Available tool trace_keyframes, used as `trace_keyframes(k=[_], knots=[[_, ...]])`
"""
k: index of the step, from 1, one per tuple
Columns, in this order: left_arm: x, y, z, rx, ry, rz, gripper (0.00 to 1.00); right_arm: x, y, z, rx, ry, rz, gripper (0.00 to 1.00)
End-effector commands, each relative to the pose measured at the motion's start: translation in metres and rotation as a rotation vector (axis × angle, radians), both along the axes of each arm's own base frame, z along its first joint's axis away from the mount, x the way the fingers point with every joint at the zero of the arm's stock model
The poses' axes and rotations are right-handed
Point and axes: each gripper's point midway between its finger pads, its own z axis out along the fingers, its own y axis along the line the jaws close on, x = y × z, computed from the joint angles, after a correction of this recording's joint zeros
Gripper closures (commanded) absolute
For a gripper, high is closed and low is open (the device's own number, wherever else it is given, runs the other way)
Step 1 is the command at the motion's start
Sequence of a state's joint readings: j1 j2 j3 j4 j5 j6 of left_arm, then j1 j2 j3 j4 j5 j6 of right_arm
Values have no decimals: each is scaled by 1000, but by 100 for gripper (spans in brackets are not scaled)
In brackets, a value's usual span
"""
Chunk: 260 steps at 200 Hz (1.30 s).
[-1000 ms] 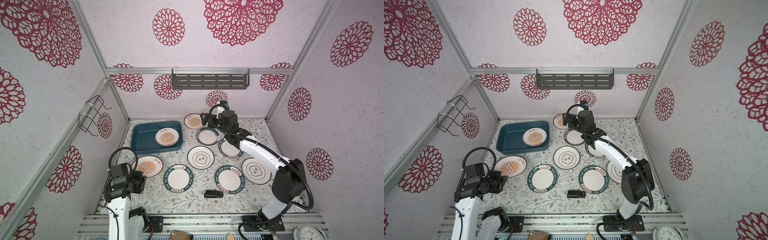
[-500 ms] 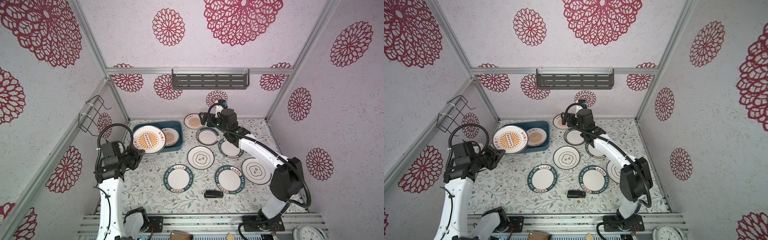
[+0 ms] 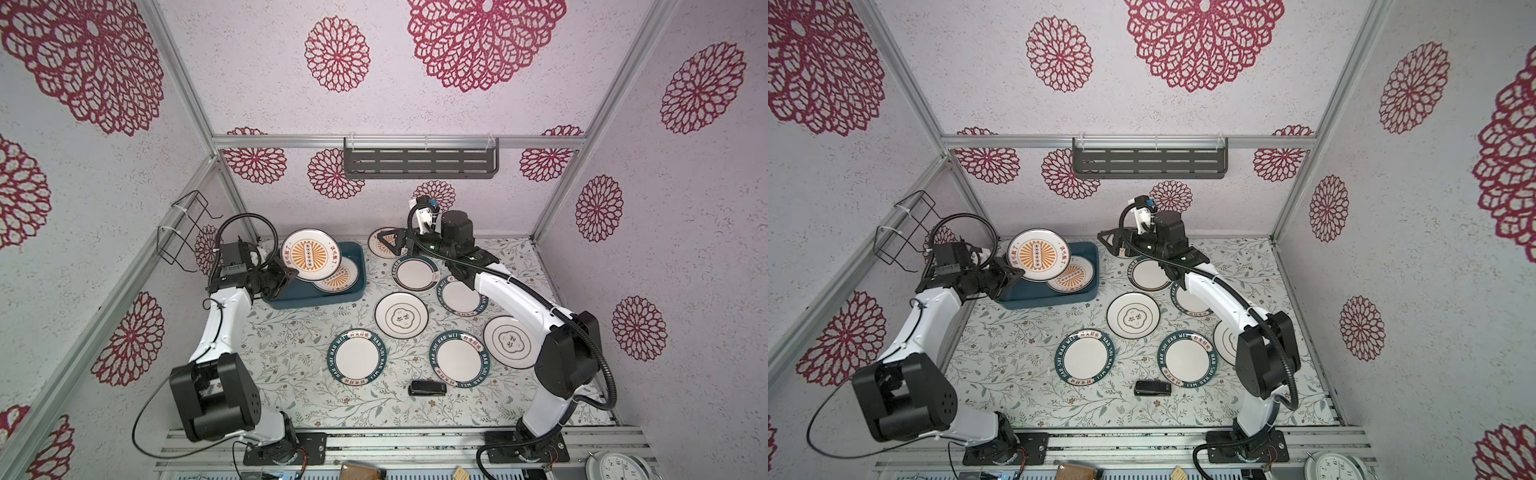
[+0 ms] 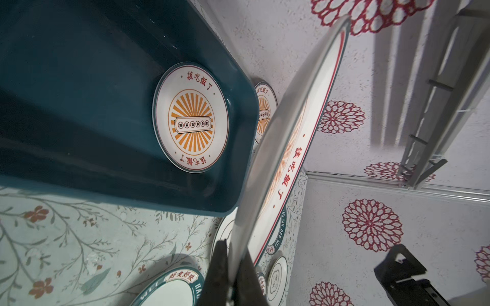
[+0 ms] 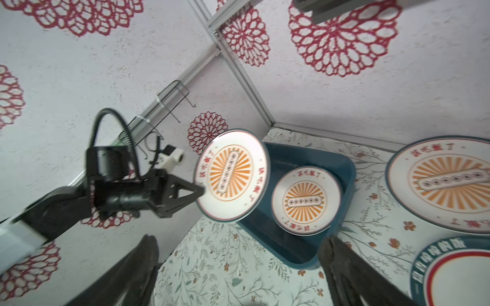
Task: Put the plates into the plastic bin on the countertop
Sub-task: 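Lift the sunburst plate with the left gripper and lower it into the teal bin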
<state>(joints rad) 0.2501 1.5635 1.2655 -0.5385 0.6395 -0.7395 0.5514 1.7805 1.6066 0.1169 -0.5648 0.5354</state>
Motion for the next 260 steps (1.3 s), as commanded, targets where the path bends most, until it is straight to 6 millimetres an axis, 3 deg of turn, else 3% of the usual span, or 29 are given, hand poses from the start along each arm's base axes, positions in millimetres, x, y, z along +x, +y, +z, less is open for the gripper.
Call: trace_keyframes(k=[1, 41, 64, 69, 85, 143, 203, 213, 260], knots=[[25, -11, -6, 17, -47, -111, 100, -18, 17, 19, 42, -19, 139, 1], [56, -7, -45, 61, 34, -151, 100, -22, 26, 17, -12, -36, 147, 1], [65, -17, -57, 77, 69, -217, 100, -20, 22, 12, -47, -43, 99, 1], [68, -17, -73, 70, 103, -222, 100, -20, 20, 11, -53, -44, 90, 1], [73, -18, -89, 70, 142, -224, 100, -18, 15, 12, -66, -53, 56, 1], [87, -26, -117, 48, 189, -240, 100, -14, 8, 12, -90, -67, 4, 1], [90, -32, -127, 30, 229, -251, 100, -11, 6, 12, -105, -84, -15, 1], [90, -32, -127, 27, 232, -250, 89, -10, 6, 12, -103, -85, -13, 1], [88, -32, -120, 71, 235, -247, 60, -11, 5, 14, -101, -94, -17, 1]])
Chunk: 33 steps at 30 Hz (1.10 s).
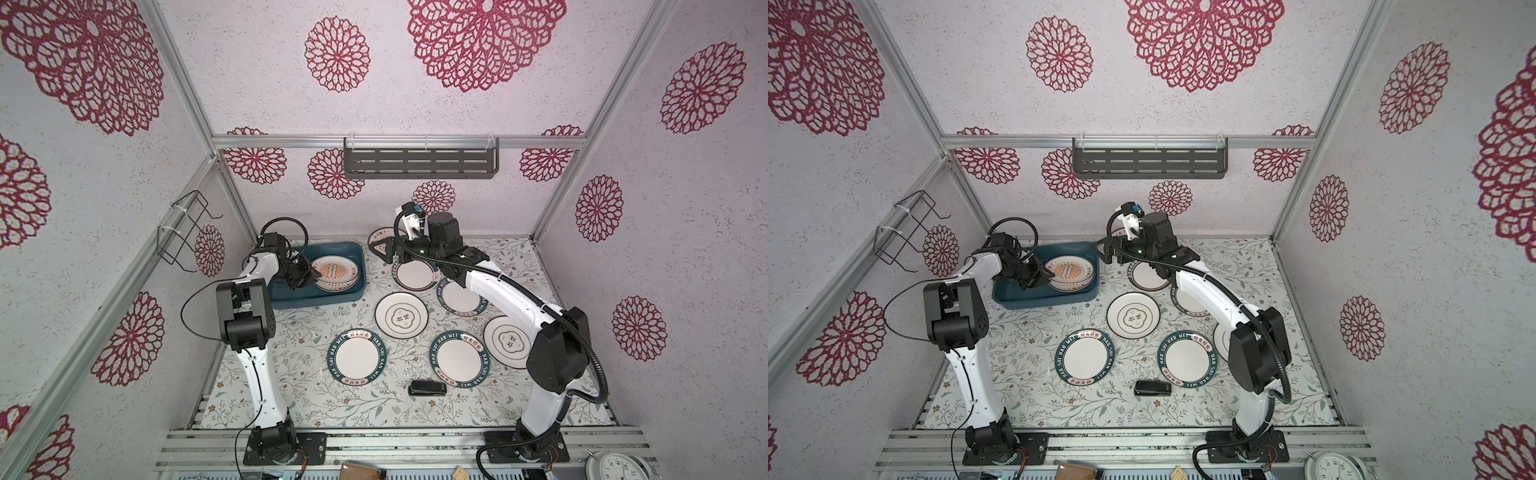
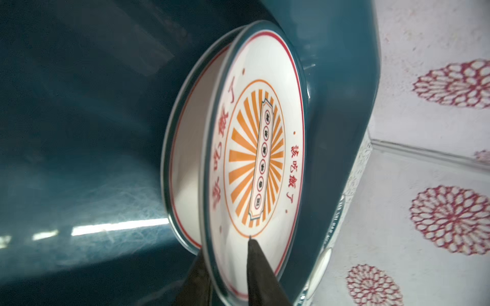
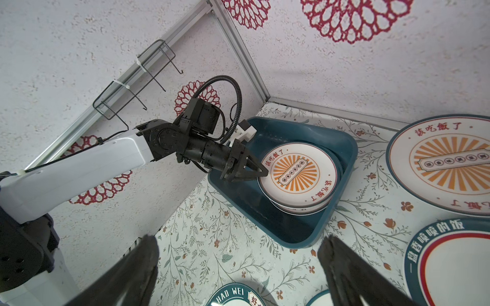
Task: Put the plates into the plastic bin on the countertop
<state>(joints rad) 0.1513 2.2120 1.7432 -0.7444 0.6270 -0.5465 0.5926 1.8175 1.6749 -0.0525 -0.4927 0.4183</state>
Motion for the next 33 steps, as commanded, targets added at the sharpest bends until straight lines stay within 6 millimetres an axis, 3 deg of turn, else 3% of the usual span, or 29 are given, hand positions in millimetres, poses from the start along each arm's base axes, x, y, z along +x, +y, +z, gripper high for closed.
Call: trace_keyframes(k=[1, 5, 13, 15, 17, 22, 27, 28, 30, 33], knots=[[4, -4, 18, 26, -43, -26, 60, -8, -7, 40, 38, -100, -5, 1], [4, 2, 29, 99, -40, -21, 45, -9, -9, 39, 41, -105, -11, 1], [-10, 11, 67, 194, -86, -17, 34, -10, -14, 40, 42, -115, -37, 1], [-15, 8, 87, 210, -152, -29, 32, -10, -16, 41, 42, -118, -53, 1], [-23, 3, 123, 232, -268, -35, 27, -8, -19, 41, 43, -117, -78, 1], [-55, -10, 177, 276, -451, -58, 0, -5, -29, 37, 65, -106, -142, 1], [-84, -25, 185, 229, -466, -66, 3, -4, -32, 34, 72, -90, -171, 1], [-92, -27, 179, 218, -443, -58, 3, -3, -33, 33, 74, -87, -179, 1], [-134, -43, 153, 160, -358, -37, 3, -3, -34, 22, 67, -51, -207, 1], [-169, -56, 126, 134, -275, -25, 3, -8, -33, 3, 31, 9, -212, 1]])
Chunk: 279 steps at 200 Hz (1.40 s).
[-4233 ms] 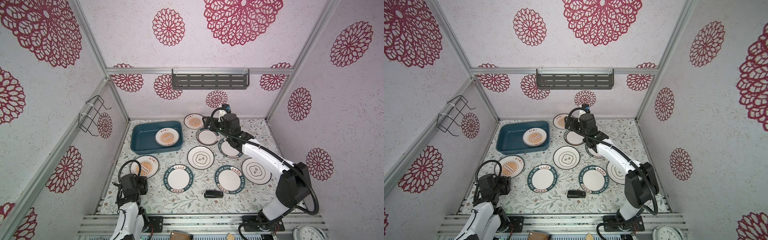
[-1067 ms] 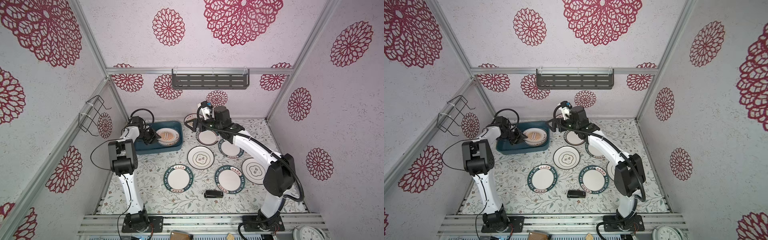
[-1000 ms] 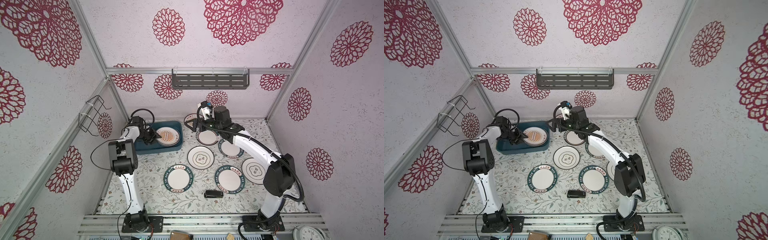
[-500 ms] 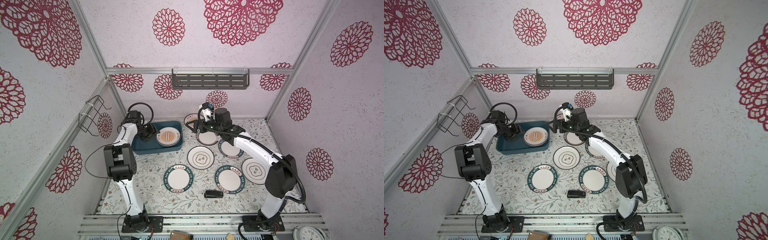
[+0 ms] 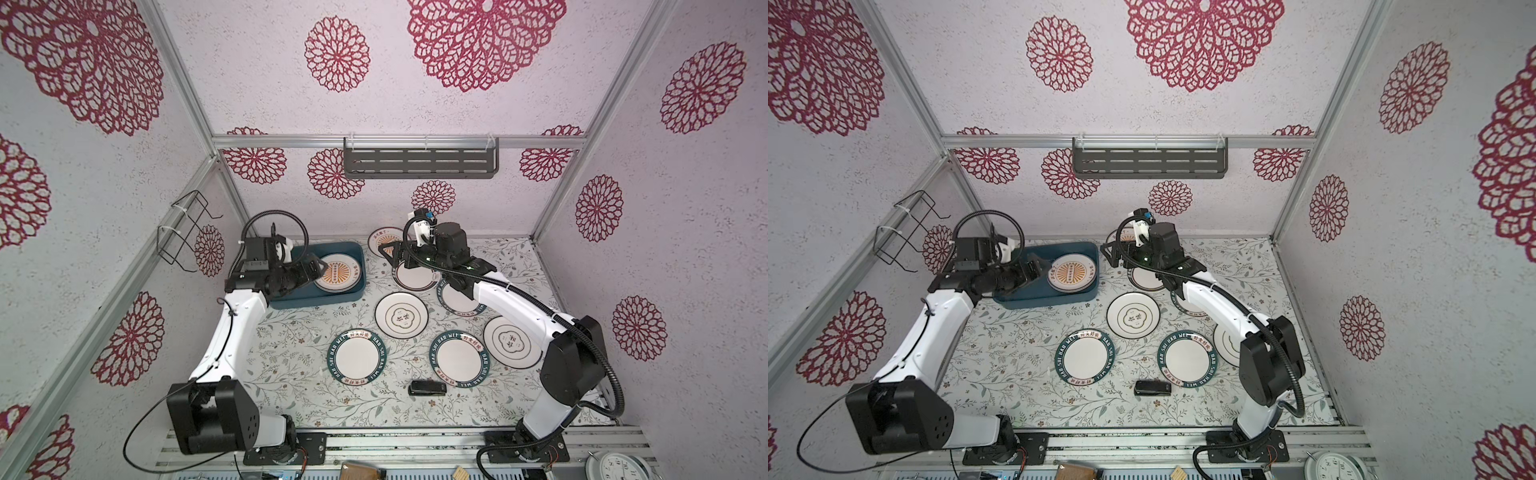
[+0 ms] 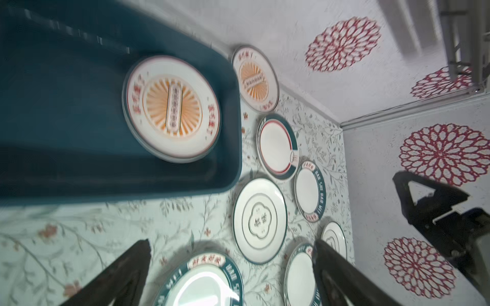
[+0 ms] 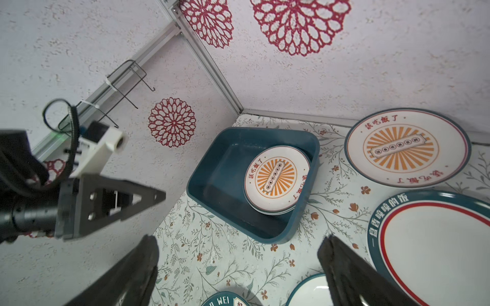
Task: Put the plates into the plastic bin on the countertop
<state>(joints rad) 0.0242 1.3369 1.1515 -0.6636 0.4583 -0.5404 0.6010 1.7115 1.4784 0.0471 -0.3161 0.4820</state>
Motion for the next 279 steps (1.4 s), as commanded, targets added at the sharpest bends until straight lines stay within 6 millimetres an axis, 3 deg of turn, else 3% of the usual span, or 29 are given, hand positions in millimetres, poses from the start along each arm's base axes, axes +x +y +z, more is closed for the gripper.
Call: trace_keyframes(k=[1, 48, 97, 138, 193, 249, 279], knots=[[-36, -19, -28, -58, 98, 14, 3, -13, -6, 10, 15, 23, -35, 1], [-89, -25, -76, -100, 228, 43, 3, -71, -4, -68, -94, 237, 2, 1], [-115, -33, -134, -148, 433, 94, 3, -127, 2, -116, -151, 357, 75, 1], [-125, -39, -164, -155, 550, 49, 2, -164, 13, -146, -44, 475, 181, 1], [-129, -46, -200, -167, 658, -10, 5, -167, 28, -167, -8, 536, 228, 2], [-122, -53, -204, -204, 668, -38, 12, -157, 41, -182, -33, 616, 276, 8], [-120, -53, -204, -199, 662, -41, 12, -151, 33, -182, -33, 624, 237, 2]])
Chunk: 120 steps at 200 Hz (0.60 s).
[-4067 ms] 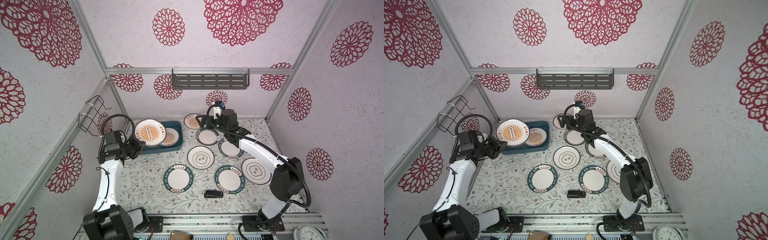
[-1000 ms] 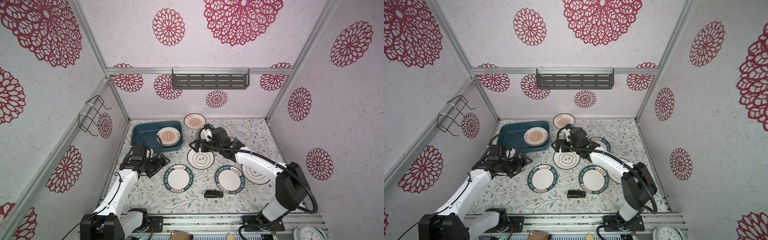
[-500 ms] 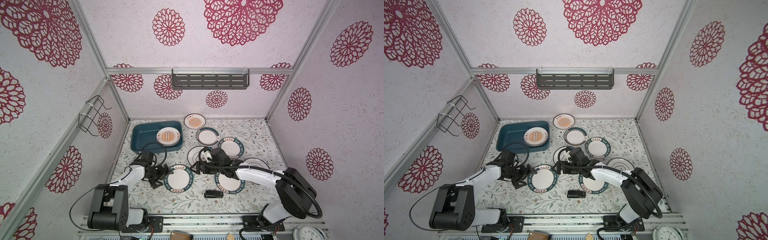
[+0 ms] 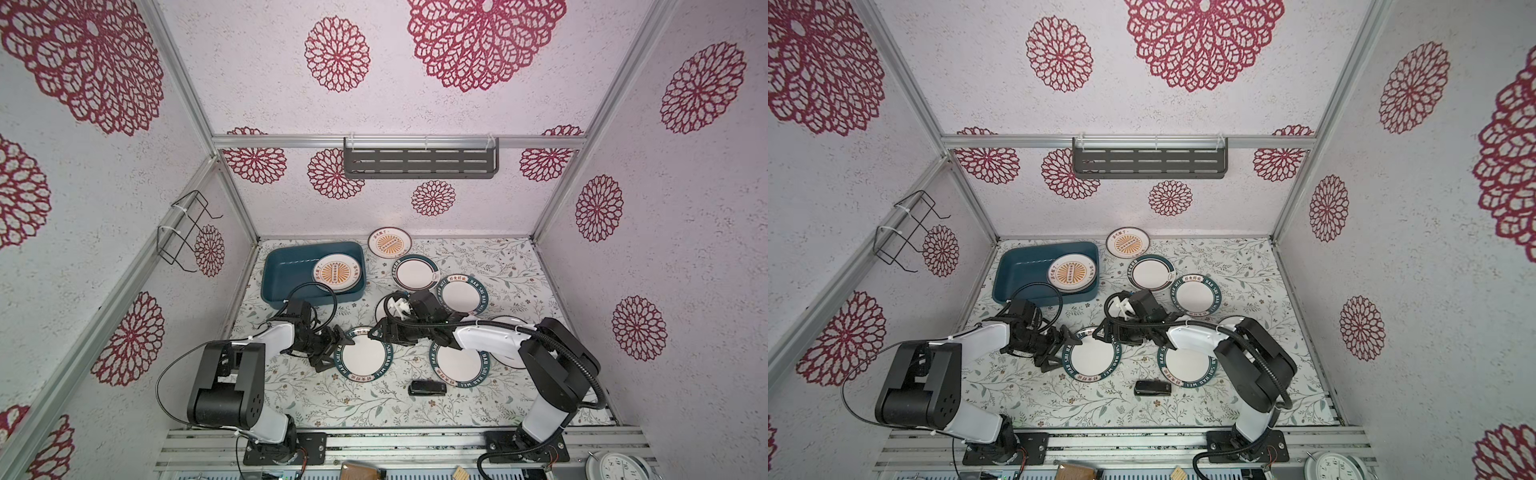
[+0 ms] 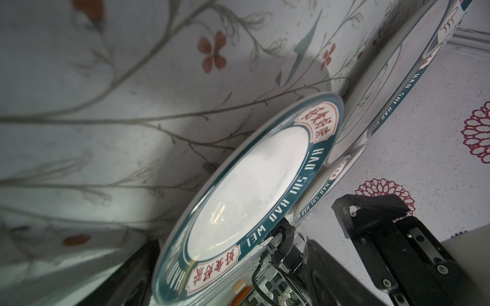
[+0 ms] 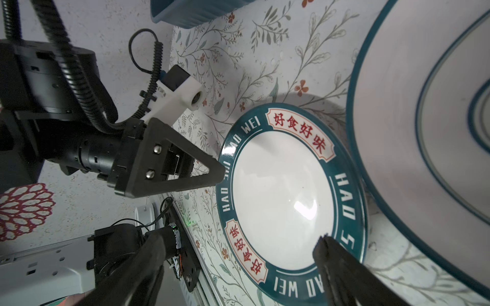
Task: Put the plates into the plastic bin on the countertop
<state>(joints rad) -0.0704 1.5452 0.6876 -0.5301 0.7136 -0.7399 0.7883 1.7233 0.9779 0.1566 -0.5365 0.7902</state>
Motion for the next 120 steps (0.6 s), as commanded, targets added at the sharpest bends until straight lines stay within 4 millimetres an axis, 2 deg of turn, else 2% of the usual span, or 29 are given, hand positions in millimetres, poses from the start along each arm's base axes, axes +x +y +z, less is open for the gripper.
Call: trace_keyframes(k=[1, 32, 111, 120], knots=[[-5, 10, -22, 90, 7, -21, 12, 6, -2, 16, 27, -8, -14, 2], [-4, 11, -22, 92, 6, -18, 12, 6, -12, 17, 4, -14, -56, 2], [-4, 7, -17, 83, -5, -51, 12, -1, -20, -1, -30, 89, -102, 4], [-3, 5, -16, 82, -9, -56, 12, -1, -21, -5, -48, 91, -109, 1]])
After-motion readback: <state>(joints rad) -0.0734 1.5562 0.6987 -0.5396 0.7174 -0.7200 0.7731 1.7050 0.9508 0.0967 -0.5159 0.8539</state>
